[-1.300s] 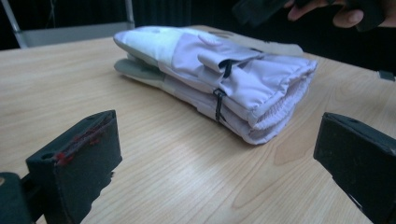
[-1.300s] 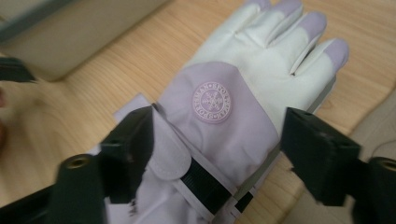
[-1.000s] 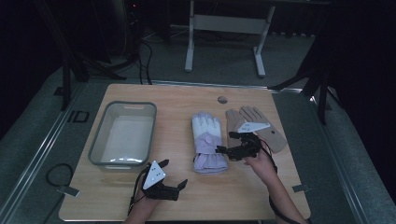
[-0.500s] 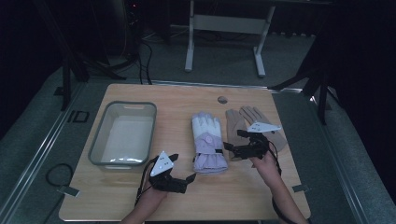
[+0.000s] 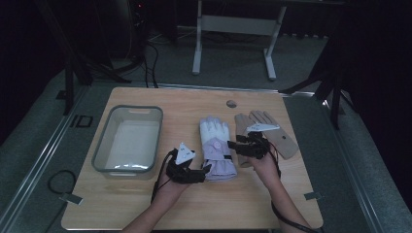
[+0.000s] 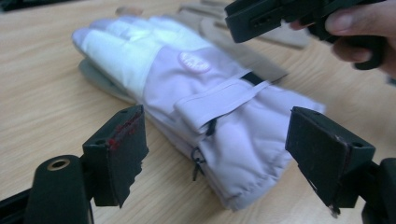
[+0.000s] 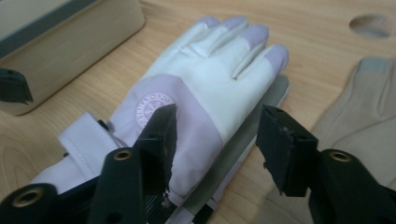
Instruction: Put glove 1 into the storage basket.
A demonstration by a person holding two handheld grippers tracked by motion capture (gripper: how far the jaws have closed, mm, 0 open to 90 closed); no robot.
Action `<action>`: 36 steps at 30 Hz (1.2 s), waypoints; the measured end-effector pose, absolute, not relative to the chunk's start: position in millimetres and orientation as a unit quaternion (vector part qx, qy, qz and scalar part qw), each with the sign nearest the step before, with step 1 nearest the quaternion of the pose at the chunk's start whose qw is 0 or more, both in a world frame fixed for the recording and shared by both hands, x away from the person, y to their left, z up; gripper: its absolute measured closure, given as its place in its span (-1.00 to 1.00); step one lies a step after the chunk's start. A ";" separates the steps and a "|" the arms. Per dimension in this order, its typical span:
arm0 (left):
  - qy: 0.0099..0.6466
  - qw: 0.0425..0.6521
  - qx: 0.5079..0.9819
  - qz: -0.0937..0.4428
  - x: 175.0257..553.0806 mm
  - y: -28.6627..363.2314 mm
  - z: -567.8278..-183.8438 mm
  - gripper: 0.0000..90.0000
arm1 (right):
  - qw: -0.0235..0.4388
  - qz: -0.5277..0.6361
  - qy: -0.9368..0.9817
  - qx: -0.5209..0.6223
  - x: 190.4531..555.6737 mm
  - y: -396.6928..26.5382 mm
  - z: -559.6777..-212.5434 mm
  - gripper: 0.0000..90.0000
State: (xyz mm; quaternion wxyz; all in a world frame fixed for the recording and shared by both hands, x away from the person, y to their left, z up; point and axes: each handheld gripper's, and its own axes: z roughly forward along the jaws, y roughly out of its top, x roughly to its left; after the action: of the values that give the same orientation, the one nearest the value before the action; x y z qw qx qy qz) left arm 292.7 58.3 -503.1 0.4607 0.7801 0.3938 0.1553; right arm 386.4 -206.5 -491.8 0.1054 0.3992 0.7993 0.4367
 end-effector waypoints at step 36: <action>0.439 0.392 0.808 -0.011 329.0 44.7 -551.1 0.13 | 0.047 0.352 0.823 0.444 387.3 -185.3 -534.5 0.74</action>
State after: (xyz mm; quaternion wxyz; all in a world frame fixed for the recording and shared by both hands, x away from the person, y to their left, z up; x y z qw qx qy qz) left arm 329.0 44.7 -551.1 0.3918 0.8085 0.4390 -0.0107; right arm 387.3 -185.3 -534.5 0.0475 0.4435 0.8227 0.3525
